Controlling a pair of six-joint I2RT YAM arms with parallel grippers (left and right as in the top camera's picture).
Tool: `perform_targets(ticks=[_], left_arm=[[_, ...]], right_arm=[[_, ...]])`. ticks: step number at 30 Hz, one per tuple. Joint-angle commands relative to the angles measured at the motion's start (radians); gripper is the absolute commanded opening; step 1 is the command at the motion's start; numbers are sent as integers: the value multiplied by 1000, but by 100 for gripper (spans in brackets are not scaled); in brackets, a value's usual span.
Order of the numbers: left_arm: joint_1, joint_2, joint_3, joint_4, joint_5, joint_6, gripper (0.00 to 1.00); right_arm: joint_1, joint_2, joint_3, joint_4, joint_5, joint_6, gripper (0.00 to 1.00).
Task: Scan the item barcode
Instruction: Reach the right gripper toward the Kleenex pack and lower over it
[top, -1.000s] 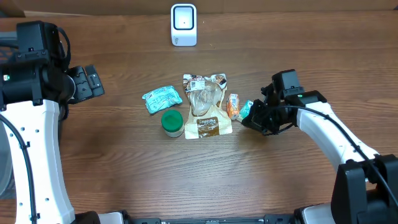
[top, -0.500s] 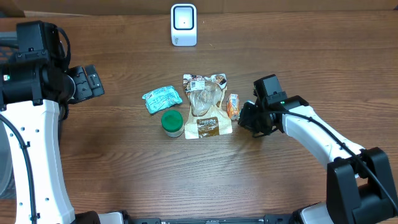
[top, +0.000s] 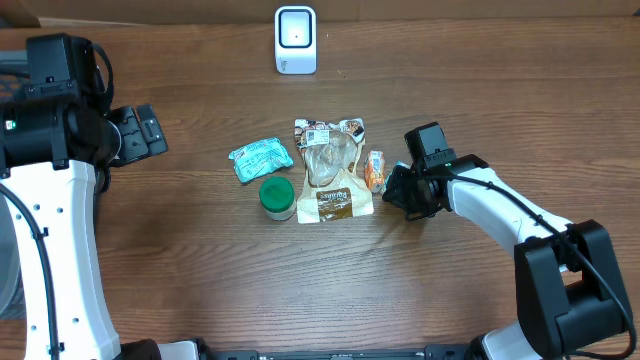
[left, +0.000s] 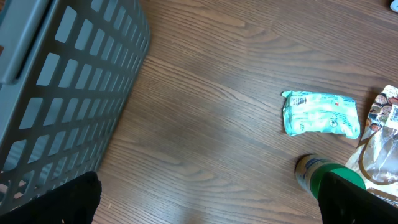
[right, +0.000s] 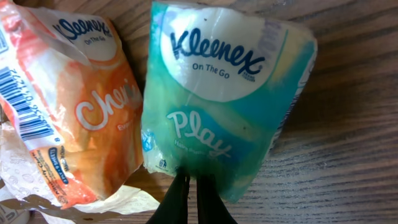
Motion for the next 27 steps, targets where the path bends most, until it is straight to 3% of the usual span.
perform_targets(ticks=[1,10,16,22,27], left_arm=[[4,3,3,0,-9,-14,100],[4,3,2,0,-9,-14,100],[4,3,2,0,-9,-14,100],[4,3,2,0,-9,-14,100],[4,3,2,0,-9,-14,100]], right_arm=[[2,7,-6,-19,66,-3,5],[-71,6,34,-146,194,-12,4],[-152,5,169,-236,191,-61,11],[-132,6,201,-220,-94,-159,11],[-42,6,179,-185,-114,-117,11]])
